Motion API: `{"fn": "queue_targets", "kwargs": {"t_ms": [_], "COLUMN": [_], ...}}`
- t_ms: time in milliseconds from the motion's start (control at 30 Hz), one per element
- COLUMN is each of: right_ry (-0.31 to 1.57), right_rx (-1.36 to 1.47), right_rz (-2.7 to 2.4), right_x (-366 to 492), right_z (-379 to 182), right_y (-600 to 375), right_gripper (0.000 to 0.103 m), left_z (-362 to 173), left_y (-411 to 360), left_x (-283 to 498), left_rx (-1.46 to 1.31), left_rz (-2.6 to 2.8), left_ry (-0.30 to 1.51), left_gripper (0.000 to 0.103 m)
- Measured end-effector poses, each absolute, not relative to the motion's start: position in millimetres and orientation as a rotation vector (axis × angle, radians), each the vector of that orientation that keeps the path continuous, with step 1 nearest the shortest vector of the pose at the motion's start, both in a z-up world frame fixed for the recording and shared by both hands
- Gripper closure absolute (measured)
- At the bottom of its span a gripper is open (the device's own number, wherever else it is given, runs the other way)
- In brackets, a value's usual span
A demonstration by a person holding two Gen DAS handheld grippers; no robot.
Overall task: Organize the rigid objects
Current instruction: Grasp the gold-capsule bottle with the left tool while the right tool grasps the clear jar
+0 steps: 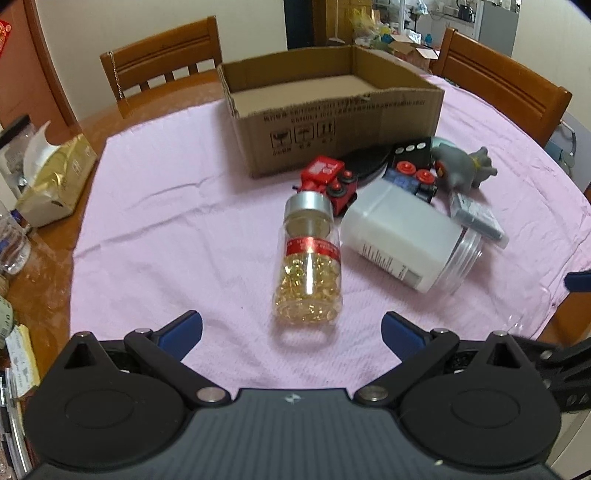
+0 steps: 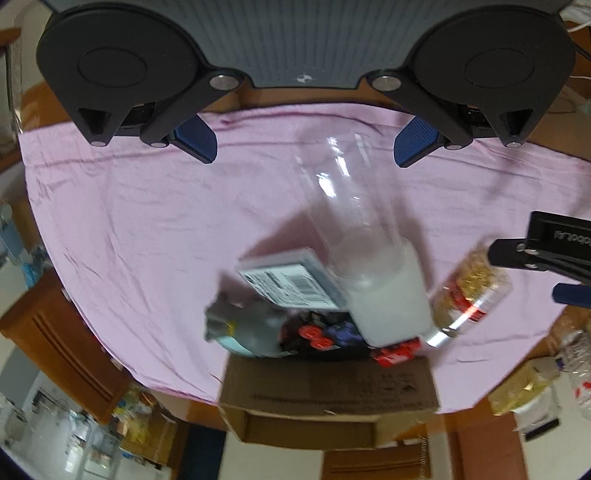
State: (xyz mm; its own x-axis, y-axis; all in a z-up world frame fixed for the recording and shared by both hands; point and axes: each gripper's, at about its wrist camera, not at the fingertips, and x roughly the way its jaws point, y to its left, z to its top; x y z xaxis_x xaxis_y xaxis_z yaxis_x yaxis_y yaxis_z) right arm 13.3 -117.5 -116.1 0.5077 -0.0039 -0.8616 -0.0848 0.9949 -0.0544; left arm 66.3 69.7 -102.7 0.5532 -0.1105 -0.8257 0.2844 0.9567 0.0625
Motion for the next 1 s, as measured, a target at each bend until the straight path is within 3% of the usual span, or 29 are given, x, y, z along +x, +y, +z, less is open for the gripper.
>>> {"fn": "queue_targets", "kwargs": {"t_ms": [467,1000], "right_ry": [1.062,1.082], "right_rx": [-0.056,-0.031], "right_rz": [-0.121,0.032], "right_x": [31,35], "right_z": [-128,-141], "right_y": [-161,-149], "right_gripper": [0.0,0.0], "left_z": [-117,-126], "left_y": [71,112], "left_x": [86,115], "left_rx": [0.23,0.251], "left_rz": [-0.252,-0.139], "left_ry": [0.97,0.97], "left_gripper": [0.001,0.001]}}
